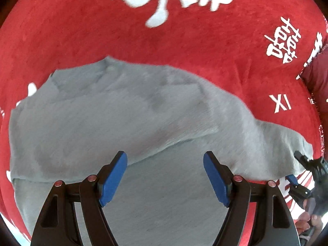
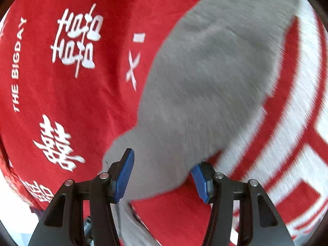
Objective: Fold small clothes
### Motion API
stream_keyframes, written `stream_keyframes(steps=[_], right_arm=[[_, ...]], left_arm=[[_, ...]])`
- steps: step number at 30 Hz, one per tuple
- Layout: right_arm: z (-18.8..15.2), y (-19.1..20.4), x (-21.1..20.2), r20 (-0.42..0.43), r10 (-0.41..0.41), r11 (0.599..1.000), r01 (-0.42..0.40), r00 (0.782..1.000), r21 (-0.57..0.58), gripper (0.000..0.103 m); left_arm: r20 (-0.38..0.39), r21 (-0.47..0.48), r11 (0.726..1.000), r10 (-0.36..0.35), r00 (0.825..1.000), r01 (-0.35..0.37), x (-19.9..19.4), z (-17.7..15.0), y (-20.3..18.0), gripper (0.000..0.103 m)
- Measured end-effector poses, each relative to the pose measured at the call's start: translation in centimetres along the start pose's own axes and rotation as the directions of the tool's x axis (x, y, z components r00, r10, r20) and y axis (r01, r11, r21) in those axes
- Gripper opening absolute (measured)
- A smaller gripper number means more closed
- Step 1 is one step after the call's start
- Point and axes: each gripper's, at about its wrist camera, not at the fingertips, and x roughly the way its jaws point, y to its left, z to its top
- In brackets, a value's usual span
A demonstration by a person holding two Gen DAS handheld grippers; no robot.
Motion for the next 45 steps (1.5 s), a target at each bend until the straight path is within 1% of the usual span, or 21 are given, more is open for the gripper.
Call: stream_keyframes(steps=[4,6,7,8,9,11,15,20,24,28,29,31,33,34,37,38,40,42,43,44,45], right_arm=[[1.3,0.8,-0.3,-0.008,0.057,0.998,-0.057,0.998,-0.002,0.058],[1.9,0.8,-0.1,-0.031,0.098,0.995,-0.097,0.995,0.035,0.039],[2.1,0.5,-0.2,-0.041,0.100,0.994,-0.098,0.994,0.050,0.014],[2.2,0.3,0.0,-0.054,0.122,0.990,-0.117,0.991,0.076,0.009],[2.3,0.3,0.1,-0.058,0.161,0.983,-0.154,0.985,0.100,0.009],[2.3,1.5,0.0,-0.058,0.233,0.969,-0.227,0.971,0.096,0.009],[1.7,6.7,0.4,-0.113,0.308,0.950,-0.311,0.945,-0.016,0.009],[-2.0,16.8,3.1,-0.246,0.266,0.897,-0.333,0.932,-0.293,0.009],[-9.3,25.0,7.4,-0.360,0.128,0.758,-0.325,0.924,-0.566,0.009],[-19.3,29.2,13.4,-0.385,-0.126,0.542,-0.261,0.914,-0.799,0.010],[-22.8,29.4,15.7,-0.371,-0.218,0.465,-0.238,0.903,-0.853,0.012],[-27.2,28.6,19.0,-0.320,-0.353,0.370,-0.183,0.879,-0.911,0.015],[-29.9,26.9,21.7,-0.280,-0.463,0.326,-0.133,0.841,-0.936,0.028],[-30.3,26.3,22.2,-0.281,-0.482,0.336,-0.122,0.830,-0.934,0.043],[-29.3,26.0,21.1,-0.321,-0.398,0.465,-0.112,0.859,-0.878,0.060],[-28.6,26.0,20.8,-0.324,-0.373,0.508,-0.100,0.869,-0.855,0.060],[-26.1,25.5,20.3,-0.346,-0.301,0.651,-0.074,0.889,-0.756,0.060],[-23.6,24.6,20.6,-0.360,-0.240,0.783,-0.040,0.902,-0.621,0.052],[-22.7,24.2,20.8,-0.354,-0.219,0.831,-0.017,0.909,-0.556,0.021],[-22.4,24.2,21.0,-0.341,-0.218,0.850,0.006,0.915,-0.527,0.008],[-23.0,24.9,21.1,-0.322,-0.215,0.843,0.009,0.922,-0.538,0.008]], left_arm=[[0.034,0.023,1.000,0.020,0.999,-0.021,1.3,0.1,-1.5,0.078],[0.028,0.039,0.998,0.039,0.999,-0.040,2.5,0.1,-2.5,0.078],[0.008,0.058,0.997,0.044,0.999,-0.044,3.5,-0.1,-3.2,0.078],[-0.025,0.084,0.995,0.053,0.998,-0.051,4.5,-0.4,-3.8,0.078],[-0.039,0.117,0.990,0.086,0.996,-0.081,5.1,-0.7,-4.3,0.078],[0.008,0.203,0.972,0.116,0.993,-0.116,4.6,-1.1,-5.4,0.078],[-0.004,0.135,0.991,0.010,1.000,-0.010,2.7,-1.2,-3.1,0.078],[0.064,0.059,0.998,0.024,0.998,-0.028,-1.0,-1.4,3.1,0.078],[0.092,-0.032,0.996,0.085,0.992,-0.083,-3.1,-1.8,9.8,0.078],[0.088,-0.142,0.978,0.166,0.982,-0.153,-3.9,-2.5,16.6,0.078],[0.084,-0.172,0.970,0.188,0.979,-0.171,-4.0,-2.9,18.7,0.078],[0.070,-0.200,0.960,0.214,0.974,-0.196,-3.7,-3.8,21.6,0.078],[0.016,-0.215,0.950,0.235,0.972,-0.226,-2.3,-4.6,23.7,0.078],[-0.012,-0.228,0.945,0.238,0.971,-0.235,-1.9,-5.2,24.9,0.078],[-0.010,-0.279,0.939,0.206,0.978,-0.201,-2.0,-6.6,26.9,0.078],[-0.003,-0.287,0.938,0.201,0.980,-0.194,-2.3,-7.0,27.5,0.078],[-0.001,-0.297,0.937,0.192,0.981,-0.183,-2.2,-7.1,27.4,0.078],[0.008,-0.312,0.936,0.171,0.985,-0.160,-2.6,-7.2,28.4,0.078],[0.019,-0.319,0.936,0.162,0.987,-0.148,-3.1,-7.3,28.9,0.078],[0.027,-0.324,0.935,0.162,0.986,-0.145,-3.3,-7.1,29.2,0.078],[0.036,-0.331,0.932,0.167,0.985,-0.146,-3.7,-6.9,29.9,0.078]])
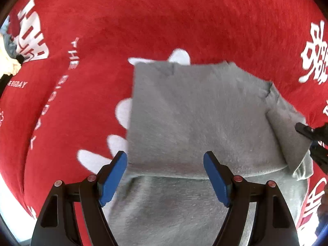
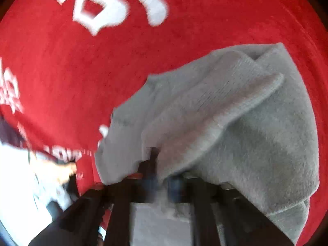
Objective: Fold small clothes
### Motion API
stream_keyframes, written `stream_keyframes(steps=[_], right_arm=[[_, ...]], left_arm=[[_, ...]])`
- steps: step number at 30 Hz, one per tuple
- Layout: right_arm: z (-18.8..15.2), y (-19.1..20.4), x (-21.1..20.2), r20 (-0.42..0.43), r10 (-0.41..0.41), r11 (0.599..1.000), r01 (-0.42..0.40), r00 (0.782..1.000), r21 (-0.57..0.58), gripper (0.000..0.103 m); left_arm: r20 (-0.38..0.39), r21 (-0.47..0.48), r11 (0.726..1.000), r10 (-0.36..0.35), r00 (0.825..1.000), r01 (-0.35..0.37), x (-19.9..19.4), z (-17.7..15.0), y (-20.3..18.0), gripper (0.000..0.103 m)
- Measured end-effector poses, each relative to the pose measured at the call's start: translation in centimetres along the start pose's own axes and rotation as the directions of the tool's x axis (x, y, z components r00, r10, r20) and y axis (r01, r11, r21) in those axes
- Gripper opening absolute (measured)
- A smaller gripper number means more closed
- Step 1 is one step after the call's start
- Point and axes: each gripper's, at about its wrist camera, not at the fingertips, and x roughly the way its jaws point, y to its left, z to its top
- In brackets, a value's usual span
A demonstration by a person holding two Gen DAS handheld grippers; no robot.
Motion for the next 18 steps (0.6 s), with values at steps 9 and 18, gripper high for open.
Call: stream_keyframes(steps=[9,18], right_arm=[[-11.3,16.2,9.0,0.013,-0.323,0.544,0.197,0.946,-0.816,0.042],[-14.2,11.1,4.6,-0.037,-0.325,0.610,0.180,0.945,-0.771,0.061]], left_arm=[[0.023,-0.103,0.992,0.082,0.996,-0.079,-1.2,1.1,6.6,0.078],[0.031,-0.096,0.994,0.046,0.998,-0.043,-2.0,1.2,6.6,0.078]])
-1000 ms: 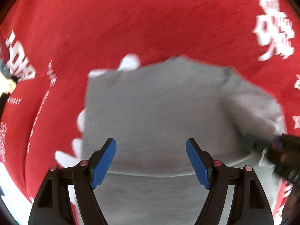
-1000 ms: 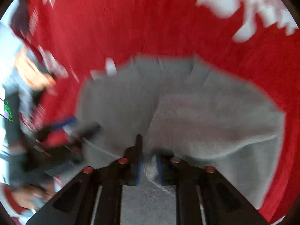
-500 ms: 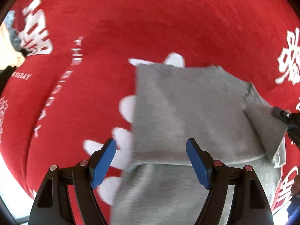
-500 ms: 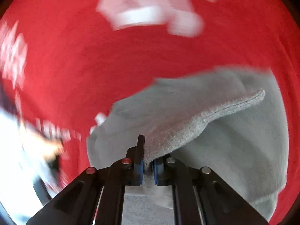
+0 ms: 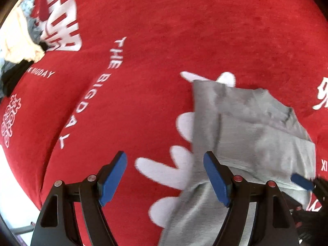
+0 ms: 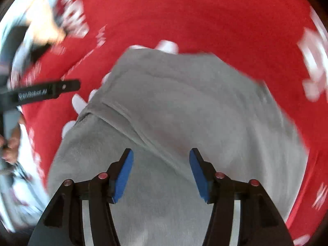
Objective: Fold small clothes
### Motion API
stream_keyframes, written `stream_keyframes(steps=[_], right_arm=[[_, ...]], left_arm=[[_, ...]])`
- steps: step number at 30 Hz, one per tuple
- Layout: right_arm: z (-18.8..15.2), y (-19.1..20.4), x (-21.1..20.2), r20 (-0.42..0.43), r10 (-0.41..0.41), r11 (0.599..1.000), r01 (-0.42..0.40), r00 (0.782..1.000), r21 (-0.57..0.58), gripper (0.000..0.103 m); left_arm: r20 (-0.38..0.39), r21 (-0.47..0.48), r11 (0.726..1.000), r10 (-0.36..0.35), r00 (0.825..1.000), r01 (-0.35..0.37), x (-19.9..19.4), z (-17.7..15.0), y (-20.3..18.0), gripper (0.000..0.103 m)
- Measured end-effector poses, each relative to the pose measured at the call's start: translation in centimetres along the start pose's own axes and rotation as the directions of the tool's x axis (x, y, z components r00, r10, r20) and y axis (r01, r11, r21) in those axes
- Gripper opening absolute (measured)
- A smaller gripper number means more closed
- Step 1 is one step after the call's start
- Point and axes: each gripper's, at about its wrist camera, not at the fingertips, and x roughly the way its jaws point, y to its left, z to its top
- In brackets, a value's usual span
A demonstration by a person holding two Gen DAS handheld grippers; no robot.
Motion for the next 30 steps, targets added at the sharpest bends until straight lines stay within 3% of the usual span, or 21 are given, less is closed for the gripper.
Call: stream_keyframes(steps=[1,3,4,6,9,10,12,13,15,17,20,24,27,30], right_arm=[[-1.0,-2.5,-0.8,0.006,0.027,0.993,-0.027,1.000,0.115,0.061],[-3.3,-7.3,-2.3,0.027,0.063,0.942,-0.068,0.998,0.329,0.061],[-4.9,-9.8,-2.8,0.047,0.084,0.888,-0.097,0.995,0.450,0.061],[-9.2,-15.0,-3.4,0.106,0.125,0.712,-0.164,0.986,0.683,0.061],[-12.8,-18.8,-3.0,0.140,0.132,0.544,-0.190,0.981,0.817,0.053],[-13.4,-19.8,-2.8,0.167,0.142,0.504,-0.217,0.976,0.836,0.045],[-13.6,-20.7,-2.9,0.200,0.120,0.467,-0.233,0.972,0.853,0.016],[-13.7,-20.9,-3.0,0.203,0.103,0.463,-0.228,0.974,0.856,0.007],[-14.0,-21.3,-3.2,0.200,0.070,0.465,-0.210,0.977,0.860,0.007],[-14.1,-21.2,-2.8,0.166,0.042,0.496,-0.165,0.985,0.852,0.007],[-14.7,-20.9,-3.2,0.178,0.057,0.520,-0.182,0.982,0.835,0.007],[-15.2,-20.8,-5.9,0.134,0.046,0.616,-0.134,0.990,0.776,0.011],[-14.1,-18.7,-7.0,0.085,0.008,0.721,-0.065,0.996,0.690,0.019],[-13.5,-16.5,-7.7,0.039,-0.011,0.795,-0.015,0.999,0.606,0.052]], left_arm=[[0.001,0.010,1.000,-0.018,1.000,0.018,-0.1,0.1,-0.7,0.078],[0.001,0.035,0.998,-0.047,0.999,0.047,-0.1,0.2,-2.3,0.078],[-0.003,0.051,0.997,-0.064,0.998,0.065,0.2,0.3,-3.4,0.078],[-0.017,0.076,0.993,-0.092,0.996,0.093,0.8,0.5,-5.2,0.078],[-0.045,0.104,0.988,-0.106,0.993,0.110,2.2,0.6,-8.0,0.078],[-0.054,0.108,0.988,-0.110,0.992,0.115,2.6,0.6,-8.8,0.078],[-0.062,0.119,0.988,-0.094,0.994,0.101,3.1,0.5,-9.8,0.078],[-0.071,0.133,0.988,-0.071,0.995,0.080,3.6,0.3,-10.3,0.078],[-0.107,0.161,0.986,-0.020,0.994,0.038,4.6,-0.3,-10.6,0.078],[-0.112,0.172,0.984,-0.020,0.994,0.039,4.8,-0.8,-10.5,0.078],[-0.111,0.192,0.981,-0.004,0.994,0.026,4.2,-1.1,-10.4,0.078],[-0.110,0.203,0.979,0.009,0.994,0.014,3.0,-1.4,-10.0,0.078],[-0.125,0.209,0.978,0.010,0.992,0.017,2.2,-2.0,-9.9,0.078],[-0.143,0.222,0.975,0.011,0.990,0.021,1.5,-2.8,-10.0,0.078]])
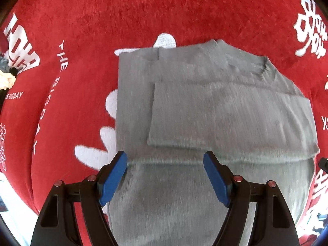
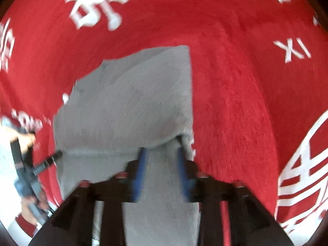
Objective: Fold small clothes
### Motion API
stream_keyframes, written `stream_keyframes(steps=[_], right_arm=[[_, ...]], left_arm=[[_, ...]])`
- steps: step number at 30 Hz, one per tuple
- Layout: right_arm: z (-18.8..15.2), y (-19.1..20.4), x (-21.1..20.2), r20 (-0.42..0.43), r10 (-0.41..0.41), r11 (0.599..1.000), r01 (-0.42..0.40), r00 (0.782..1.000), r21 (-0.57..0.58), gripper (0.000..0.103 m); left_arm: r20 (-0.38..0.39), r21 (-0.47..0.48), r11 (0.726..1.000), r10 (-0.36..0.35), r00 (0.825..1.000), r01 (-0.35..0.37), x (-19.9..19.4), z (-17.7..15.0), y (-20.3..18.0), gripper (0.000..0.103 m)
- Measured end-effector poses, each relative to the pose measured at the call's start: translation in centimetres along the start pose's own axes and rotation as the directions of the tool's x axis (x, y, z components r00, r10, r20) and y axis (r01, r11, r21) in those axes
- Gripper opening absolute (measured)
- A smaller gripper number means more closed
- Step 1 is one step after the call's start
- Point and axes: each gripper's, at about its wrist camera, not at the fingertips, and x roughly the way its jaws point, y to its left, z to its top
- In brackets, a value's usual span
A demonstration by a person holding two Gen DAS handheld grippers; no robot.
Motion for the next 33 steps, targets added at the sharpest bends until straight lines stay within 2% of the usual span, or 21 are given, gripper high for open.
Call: stream_keyframes(steps=[1,4,8,10,14,18,20,22,23,24,25,26,28,30,32,33], right_arm=[[-0.2,0.2,-0.1,-0.004,-0.001,1.000,0.001,1.000,-0.016,0.059],[-0.4,0.6,-0.1,-0.015,-0.017,0.999,0.016,1.000,-0.044,0.059],[1.7,-0.2,0.5,0.006,-0.016,1.000,0.016,1.000,-0.018,0.059],[3.5,-0.9,1.0,0.039,0.013,1.000,-0.014,0.999,0.018,0.059],[7.7,-3.2,2.1,0.060,0.068,0.992,-0.074,0.996,0.098,0.059],[10.0,-5.3,4.1,0.021,0.137,0.977,-0.139,0.990,0.160,0.059],[10.2,-6.0,5.1,-0.002,0.187,0.964,-0.183,0.982,0.192,0.059],[10.1,-6.1,5.8,-0.014,0.221,0.955,-0.213,0.975,0.208,0.058],[10.1,-5.9,5.9,-0.009,0.211,0.957,-0.204,0.978,0.205,0.051],[10.2,-5.7,5.9,-0.017,0.203,0.959,-0.195,0.979,0.204,0.041],[10.4,-5.5,6.0,-0.043,0.200,0.961,-0.188,0.979,0.202,0.017],[10.6,-5.1,5.7,-0.040,0.204,0.962,-0.193,0.978,0.191,0.016],[10.8,-4.4,4.8,-0.018,0.197,0.971,-0.192,0.980,0.141,0.015],[10.7,-4.6,4.6,-0.032,0.128,0.987,-0.124,0.991,0.099,0.013],[10.6,-5.9,5.3,-0.051,0.049,0.991,-0.042,0.998,0.129,0.012],[10.5,-6.5,5.3,-0.042,0.065,0.985,-0.057,0.997,0.160,0.012]], left_arm=[[0.000,0.004,1.000,0.003,1.000,-0.003,-0.2,-0.3,0.0,0.078],[0.029,-0.004,1.000,0.001,1.000,-0.001,-0.9,-0.3,0.5,0.078],[0.061,-0.092,0.995,-0.029,0.998,0.035,-0.7,2.4,3.3,0.078],[0.064,-0.139,0.984,-0.101,0.993,0.109,0.2,4.2,5.2,0.078],[0.003,-0.203,0.934,-0.299,0.954,0.293,3.2,7.4,8.1,0.078],[-0.033,-0.196,0.926,-0.335,0.942,0.322,4.8,8.9,8.3,0.078],[-0.050,-0.208,0.913,-0.367,0.929,0.350,5.8,9.3,8.4,0.078],[-0.033,-0.197,0.914,-0.368,0.929,0.355,5.9,9.5,8.2,0.078],[-0.032,-0.182,0.922,-0.354,0.935,0.342,5.9,9.6,8.0,0.078],[-0.034,-0.171,0.930,-0.335,0.942,0.325,5.8,9.7,7.9,0.065],[-0.032,-0.152,0.944,-0.302,0.953,0.294,5.6,9.8,7.8,0.036],[-0.033,-0.132,0.956,-0.270,0.962,0.264,5.4,9.8,7.8,0.027],[-0.006,-0.137,0.955,-0.266,0.964,0.263,5.1,9.6,8.6,0.026],[0.006,-0.156,0.960,-0.233,0.973,0.231,5.3,9.1,9.9,0.026],[0.012,-0.204,0.945,-0.259,0.966,0.256,5.5,8.8,10.8,0.026],[0.015,-0.223,0.941,-0.258,0.966,0.255,5.2,8.7,11.0,0.026]])
